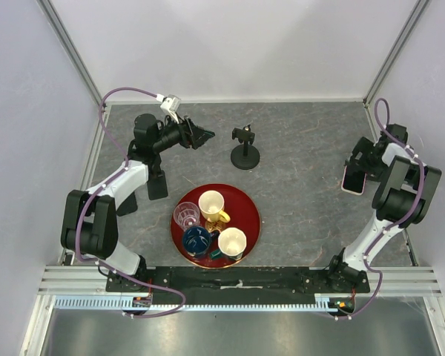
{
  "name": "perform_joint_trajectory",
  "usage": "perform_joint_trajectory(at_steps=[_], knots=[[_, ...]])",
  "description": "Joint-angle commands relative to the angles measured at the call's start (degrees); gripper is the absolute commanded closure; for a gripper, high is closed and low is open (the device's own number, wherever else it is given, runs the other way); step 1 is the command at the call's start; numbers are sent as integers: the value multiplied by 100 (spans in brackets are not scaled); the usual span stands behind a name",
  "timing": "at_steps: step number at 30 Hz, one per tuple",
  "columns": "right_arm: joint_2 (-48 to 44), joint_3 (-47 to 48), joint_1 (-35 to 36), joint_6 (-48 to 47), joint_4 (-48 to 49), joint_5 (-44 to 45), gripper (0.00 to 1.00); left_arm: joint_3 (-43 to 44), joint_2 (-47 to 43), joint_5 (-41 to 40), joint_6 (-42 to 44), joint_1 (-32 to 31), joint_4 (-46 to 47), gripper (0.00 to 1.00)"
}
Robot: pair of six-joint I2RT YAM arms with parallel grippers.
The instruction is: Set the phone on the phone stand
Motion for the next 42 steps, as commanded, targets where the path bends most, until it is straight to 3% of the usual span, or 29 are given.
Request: perform_joint_trajectory(at_steps=[1, 9, 16, 22, 25, 30, 33, 36, 38, 41, 42], knots=[[-310, -481, 499, 168, 174, 157, 2, 215, -163, 132, 195, 10, 44, 27], [91, -115, 958, 1266, -932, 2355, 2, 286, -128, 106, 301, 18, -149, 27], [522, 448, 967, 1346, -1610, 2330, 2, 365, -145, 62, 398, 18, -342, 27], [1497, 1512, 967, 1293, -2962, 1908, 2, 409, -128, 106, 389, 10, -395, 27], [1709, 1600, 976, 1319, -3043, 2344, 2, 426, -119, 106, 406, 10, -430, 27], [1306, 1056, 976, 1565, -2535, 2418, 2, 453, -101, 132, 415, 19, -448, 27], [1007, 547, 976, 1653, -1946, 2145, 10, 462, -84, 167, 398, 10, -457, 27], [726, 54, 976, 1688, -1322, 1847, 28, 453, -110, 167, 406, 10, -483, 26], [542, -200, 976, 1732, -996, 1767, 35, 470, -128, 176, 415, 18, -492, 27], [296, -412, 976, 1724, -688, 1679, 59, 479, -145, 176, 415, 19, -510, 27], [251, -439, 976, 1715, -644, 1636, 75, 479, -154, 193, 415, 19, -510, 27]])
